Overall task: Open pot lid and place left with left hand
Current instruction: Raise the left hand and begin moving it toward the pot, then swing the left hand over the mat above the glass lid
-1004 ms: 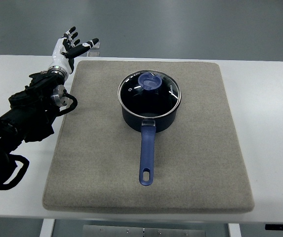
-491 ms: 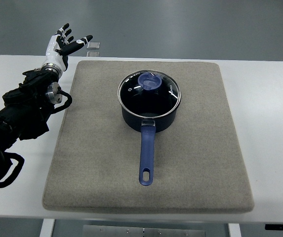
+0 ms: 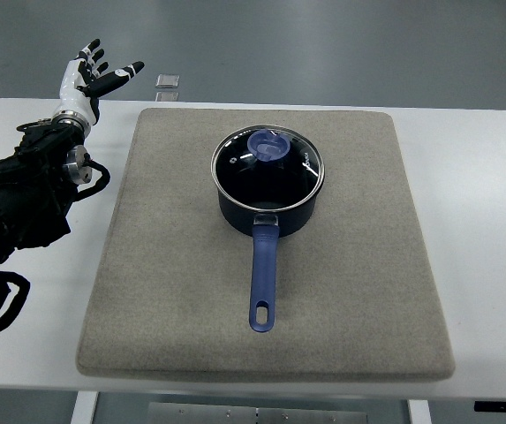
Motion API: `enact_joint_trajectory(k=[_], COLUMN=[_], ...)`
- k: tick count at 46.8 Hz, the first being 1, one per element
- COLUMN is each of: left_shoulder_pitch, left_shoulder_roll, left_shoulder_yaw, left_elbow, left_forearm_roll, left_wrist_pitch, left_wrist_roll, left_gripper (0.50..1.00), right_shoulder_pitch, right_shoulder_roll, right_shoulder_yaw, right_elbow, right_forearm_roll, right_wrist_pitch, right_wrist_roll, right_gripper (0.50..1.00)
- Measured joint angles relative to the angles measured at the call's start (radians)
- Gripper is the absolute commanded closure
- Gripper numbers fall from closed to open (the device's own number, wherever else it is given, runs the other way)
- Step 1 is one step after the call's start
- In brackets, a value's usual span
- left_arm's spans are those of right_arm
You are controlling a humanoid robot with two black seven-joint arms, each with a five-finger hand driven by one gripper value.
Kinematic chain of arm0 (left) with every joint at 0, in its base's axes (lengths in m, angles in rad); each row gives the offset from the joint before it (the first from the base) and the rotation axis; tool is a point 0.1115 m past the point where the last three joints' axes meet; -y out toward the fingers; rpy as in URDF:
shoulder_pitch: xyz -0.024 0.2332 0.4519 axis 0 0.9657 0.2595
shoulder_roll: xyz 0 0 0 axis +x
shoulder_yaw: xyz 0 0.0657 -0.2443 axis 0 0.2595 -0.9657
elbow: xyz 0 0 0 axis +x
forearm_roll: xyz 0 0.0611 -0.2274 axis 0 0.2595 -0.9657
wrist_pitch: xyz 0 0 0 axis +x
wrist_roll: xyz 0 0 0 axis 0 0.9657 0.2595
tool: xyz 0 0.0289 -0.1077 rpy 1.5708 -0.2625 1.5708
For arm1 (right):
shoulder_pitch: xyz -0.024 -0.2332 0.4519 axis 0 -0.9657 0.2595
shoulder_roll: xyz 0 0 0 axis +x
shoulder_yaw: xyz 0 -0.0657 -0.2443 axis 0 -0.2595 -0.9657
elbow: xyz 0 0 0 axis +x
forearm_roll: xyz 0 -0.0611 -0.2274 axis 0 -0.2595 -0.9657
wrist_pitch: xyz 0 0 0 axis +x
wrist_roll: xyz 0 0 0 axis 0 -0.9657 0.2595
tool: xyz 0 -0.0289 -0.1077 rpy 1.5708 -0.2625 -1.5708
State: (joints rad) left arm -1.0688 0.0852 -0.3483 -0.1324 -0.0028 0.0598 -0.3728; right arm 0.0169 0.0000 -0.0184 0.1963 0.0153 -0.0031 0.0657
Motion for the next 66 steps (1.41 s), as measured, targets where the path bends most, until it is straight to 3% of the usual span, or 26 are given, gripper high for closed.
enact_joint_trajectory(k=[26,35,42,54,66], left_shoulder_pitch=[-0.004,-0.037,-0.091,-0.188,-0.275], left_shoulder_roll=[-0.006,0.001,0.014,0.028,0.032], left_shoulder_yaw=[0.000,0.021,0.032,0.112,0.271], left_elbow=[0.000,0.002,0.000,-0.002,-0.040], left_forearm_roll=[0.053,0.251,0.396,0.623,0.629], left_wrist_pitch=[-0.058,-0.090,-0.168,-0.407,-0.444], left_wrist_roll=[0.002,0.006,0.013,0.014,0.004], left_gripper=[0.525,0.525,0.523,0.523,0.523], right_shoulder_pitch=[0.000,0.000,0.000,0.000,0.000], right_shoulder_roll=[0.000,0.000,0.000,0.000,0.000], right_shoulder_yaw=[0.000,0.000,0.000,0.000,0.000], right_elbow=[0.000,0.000,0.001,0.000,0.000], right_forearm_roll=[0.000,0.000,0.000,0.000,0.000], right_wrist_pitch=[0.000,0.000,0.000,0.000,0.000], right_wrist_roll=[0.000,0.000,0.000,0.000,-0.001], right_gripper=[0.583,0.583,0.583,0.583,0.583])
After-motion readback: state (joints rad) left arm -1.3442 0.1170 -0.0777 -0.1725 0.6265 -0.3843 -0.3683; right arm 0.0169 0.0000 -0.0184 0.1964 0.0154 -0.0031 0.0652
